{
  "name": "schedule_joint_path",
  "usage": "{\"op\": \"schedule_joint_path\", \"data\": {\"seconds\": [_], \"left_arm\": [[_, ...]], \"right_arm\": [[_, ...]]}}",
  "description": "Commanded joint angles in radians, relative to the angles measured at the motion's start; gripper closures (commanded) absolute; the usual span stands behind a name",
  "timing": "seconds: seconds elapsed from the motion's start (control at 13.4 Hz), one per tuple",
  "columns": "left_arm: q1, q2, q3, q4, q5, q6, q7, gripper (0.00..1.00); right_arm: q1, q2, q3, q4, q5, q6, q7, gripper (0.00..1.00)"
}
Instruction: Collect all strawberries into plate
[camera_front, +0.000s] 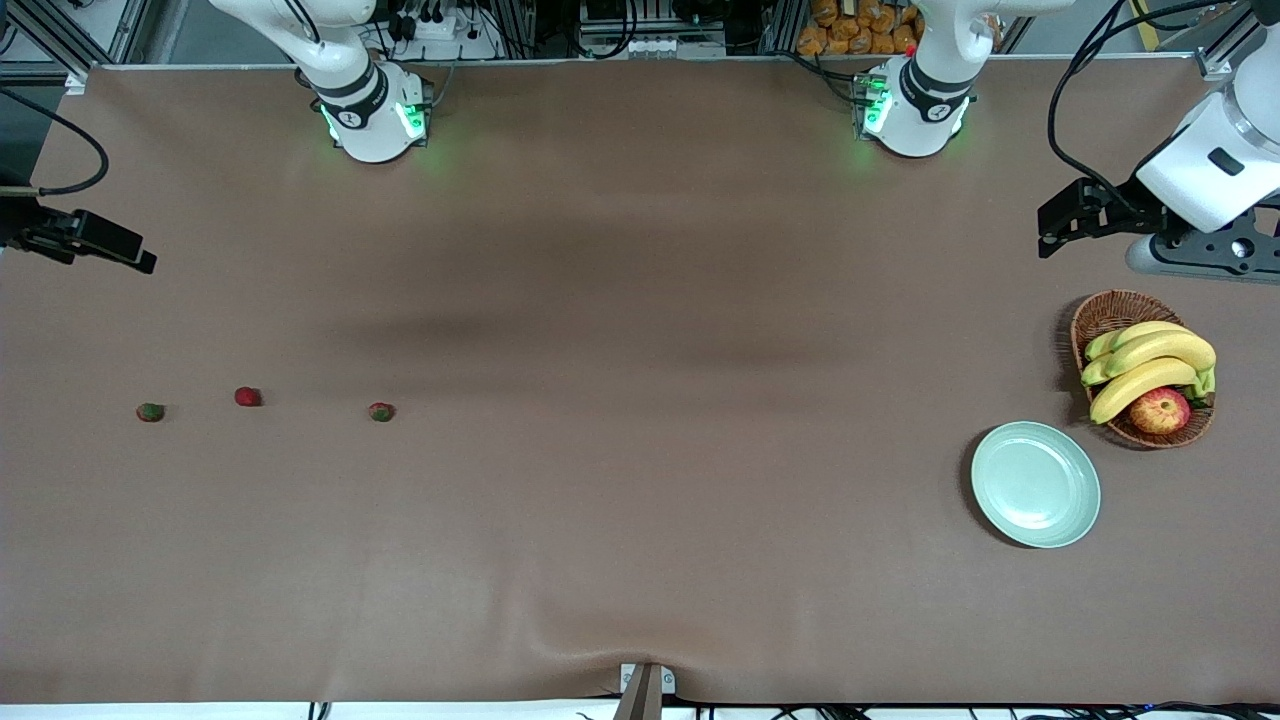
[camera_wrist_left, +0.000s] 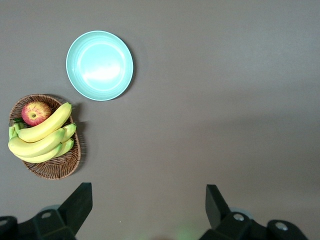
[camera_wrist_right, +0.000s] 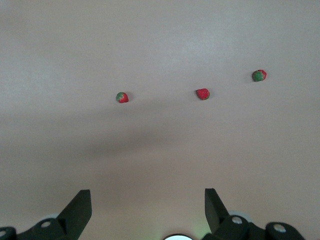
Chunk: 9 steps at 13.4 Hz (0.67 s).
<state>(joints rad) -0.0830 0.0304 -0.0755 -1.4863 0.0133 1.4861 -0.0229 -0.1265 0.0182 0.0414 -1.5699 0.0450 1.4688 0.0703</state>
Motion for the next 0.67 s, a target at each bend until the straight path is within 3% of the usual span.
{"op": "schedule_joint_path", "data": {"seconds": [0.0, 0.37, 0.6], "left_arm": [[-0.003, 0.0, 0.007, 0.005, -0.012, -0.015, -0.002, 0.0], [-0.001, 0.0, 0.007, 0.003, -0.013, -0.017, -0.005, 0.0], [-0.001, 0.0, 0.007, 0.001, -0.013, -0.017, -0.005, 0.0]], "right_arm": [[0.016, 0.061, -0.003, -0.009, -0.01, 0.019, 0.005, 0.0], [0.042, 0.216, -0.005, -0.016, -0.008, 0.152, 0.013, 0.0], [0.044, 0.241, -0.003, -0.149, -0.007, 0.318, 0.023, 0.0]]}}
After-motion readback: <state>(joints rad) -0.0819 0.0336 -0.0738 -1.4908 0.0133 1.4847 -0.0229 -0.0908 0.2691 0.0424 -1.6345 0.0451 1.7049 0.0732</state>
